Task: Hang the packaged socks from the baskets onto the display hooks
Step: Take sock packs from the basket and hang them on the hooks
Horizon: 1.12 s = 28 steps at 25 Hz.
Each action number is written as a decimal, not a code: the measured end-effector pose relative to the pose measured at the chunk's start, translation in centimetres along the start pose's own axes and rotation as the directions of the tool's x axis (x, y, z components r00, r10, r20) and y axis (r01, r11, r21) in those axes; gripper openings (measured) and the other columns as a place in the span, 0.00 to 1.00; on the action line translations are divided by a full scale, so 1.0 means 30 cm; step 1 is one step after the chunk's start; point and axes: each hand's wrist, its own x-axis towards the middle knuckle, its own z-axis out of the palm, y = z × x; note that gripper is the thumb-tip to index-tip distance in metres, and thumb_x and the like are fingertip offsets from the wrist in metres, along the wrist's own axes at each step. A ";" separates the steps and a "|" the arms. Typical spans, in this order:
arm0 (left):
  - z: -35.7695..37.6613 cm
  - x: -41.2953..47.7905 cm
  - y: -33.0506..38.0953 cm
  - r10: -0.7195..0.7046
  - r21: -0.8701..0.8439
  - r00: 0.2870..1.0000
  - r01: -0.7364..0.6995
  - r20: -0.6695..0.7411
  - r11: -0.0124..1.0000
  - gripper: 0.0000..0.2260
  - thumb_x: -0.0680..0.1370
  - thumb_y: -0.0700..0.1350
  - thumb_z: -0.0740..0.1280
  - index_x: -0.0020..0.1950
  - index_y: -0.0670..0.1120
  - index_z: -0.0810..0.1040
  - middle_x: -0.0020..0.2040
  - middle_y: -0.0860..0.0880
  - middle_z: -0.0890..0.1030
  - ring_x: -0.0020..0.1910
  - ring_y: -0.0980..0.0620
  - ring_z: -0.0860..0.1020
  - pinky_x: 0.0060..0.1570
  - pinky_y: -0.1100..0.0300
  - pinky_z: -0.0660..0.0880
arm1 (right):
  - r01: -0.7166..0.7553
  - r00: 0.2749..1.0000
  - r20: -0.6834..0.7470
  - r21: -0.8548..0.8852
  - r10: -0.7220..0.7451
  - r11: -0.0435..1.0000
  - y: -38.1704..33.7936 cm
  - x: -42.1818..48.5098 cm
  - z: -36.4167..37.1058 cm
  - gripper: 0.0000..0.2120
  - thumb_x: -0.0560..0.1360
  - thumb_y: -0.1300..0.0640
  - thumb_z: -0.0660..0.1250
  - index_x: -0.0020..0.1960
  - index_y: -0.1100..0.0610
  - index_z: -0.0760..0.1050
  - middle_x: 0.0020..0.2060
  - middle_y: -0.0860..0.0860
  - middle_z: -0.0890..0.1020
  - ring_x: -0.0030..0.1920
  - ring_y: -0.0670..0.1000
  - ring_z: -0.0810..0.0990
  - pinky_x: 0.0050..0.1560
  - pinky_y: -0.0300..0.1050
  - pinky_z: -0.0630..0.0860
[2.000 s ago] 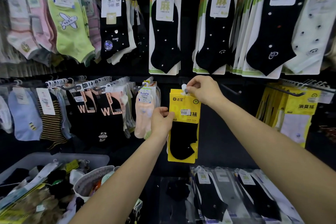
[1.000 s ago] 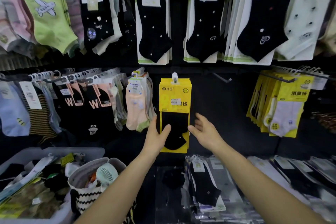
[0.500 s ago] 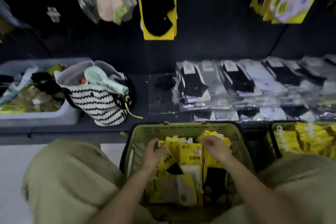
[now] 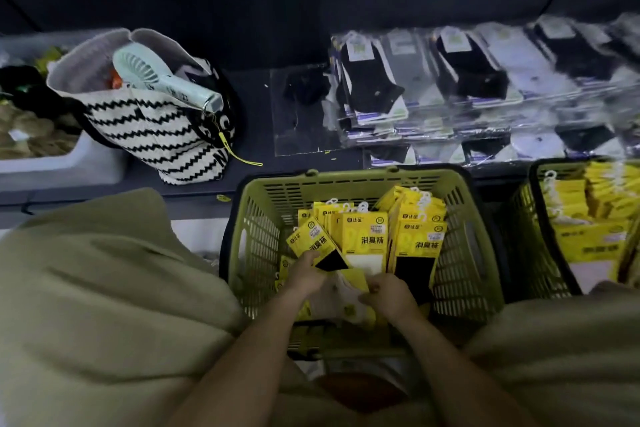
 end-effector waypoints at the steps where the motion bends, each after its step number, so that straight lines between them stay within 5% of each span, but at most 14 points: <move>1: 0.014 0.003 0.001 0.008 0.046 0.999 -0.009 0.036 0.999 0.24 0.76 0.44 0.68 0.71 0.46 0.66 0.69 0.45 0.69 0.67 0.44 0.69 0.59 0.56 0.70 | -0.003 1.000 -0.010 0.016 0.004 1.000 -0.001 0.001 -0.010 0.14 0.72 0.55 0.69 0.30 0.50 0.69 0.30 0.48 0.73 0.33 0.46 0.73 0.34 0.43 0.68; 5: 0.010 0.022 -0.029 -0.091 -0.030 0.995 0.090 -0.030 0.996 0.15 0.76 0.39 0.65 0.63 0.41 0.73 0.63 0.41 0.75 0.60 0.42 0.74 0.54 0.55 0.72 | -0.115 0.992 0.060 0.008 0.115 0.993 0.015 0.013 -0.009 0.10 0.71 0.55 0.68 0.37 0.53 0.66 0.34 0.49 0.72 0.36 0.47 0.73 0.34 0.44 0.70; 8: -0.023 0.027 -0.061 -0.197 -0.162 0.979 0.186 -0.058 0.969 0.15 0.78 0.38 0.62 0.65 0.41 0.73 0.64 0.42 0.75 0.62 0.42 0.73 0.60 0.50 0.72 | -0.133 0.990 -0.051 0.022 0.134 0.991 -0.013 0.024 0.036 0.19 0.70 0.46 0.70 0.52 0.52 0.64 0.41 0.49 0.73 0.47 0.54 0.78 0.44 0.48 0.74; 14: -0.108 0.003 -0.151 -0.313 -0.407 0.946 0.253 -0.088 0.878 0.13 0.76 0.38 0.67 0.60 0.43 0.77 0.54 0.42 0.80 0.52 0.45 0.78 0.53 0.51 0.77 | -0.023 0.951 -0.307 -0.161 -0.027 0.987 -0.058 0.075 0.073 0.29 0.69 0.42 0.71 0.64 0.53 0.67 0.61 0.53 0.73 0.60 0.57 0.74 0.56 0.52 0.72; 21: -0.157 -0.008 -0.141 -0.323 -0.383 0.942 0.269 -0.085 0.884 0.07 0.77 0.40 0.65 0.54 0.43 0.77 0.48 0.45 0.76 0.38 0.53 0.72 0.47 0.56 0.72 | -0.040 0.999 0.018 -0.240 0.046 0.970 -0.119 0.130 0.041 0.31 0.65 0.39 0.73 0.60 0.56 0.72 0.55 0.53 0.79 0.53 0.55 0.79 0.46 0.48 0.77; 24: -0.147 -0.028 -0.120 -0.320 -0.319 0.947 0.301 -0.008 0.899 0.10 0.76 0.43 0.67 0.57 0.42 0.77 0.54 0.43 0.77 0.48 0.48 0.75 0.55 0.53 0.74 | 0.016 0.999 0.055 -0.227 -0.003 0.974 -0.082 0.102 0.057 0.25 0.66 0.43 0.74 0.59 0.55 0.75 0.55 0.53 0.80 0.52 0.54 0.79 0.47 0.49 0.78; 28: -0.099 -0.055 -0.107 -0.291 -0.329 0.946 0.322 0.142 0.888 0.21 0.74 0.49 0.70 0.65 0.45 0.73 0.64 0.44 0.75 0.61 0.43 0.73 0.56 0.53 0.72 | 0.033 0.997 -0.064 -0.033 -0.035 0.999 -0.029 0.052 0.060 0.26 0.68 0.50 0.74 0.63 0.58 0.74 0.59 0.55 0.79 0.57 0.57 0.78 0.52 0.49 0.77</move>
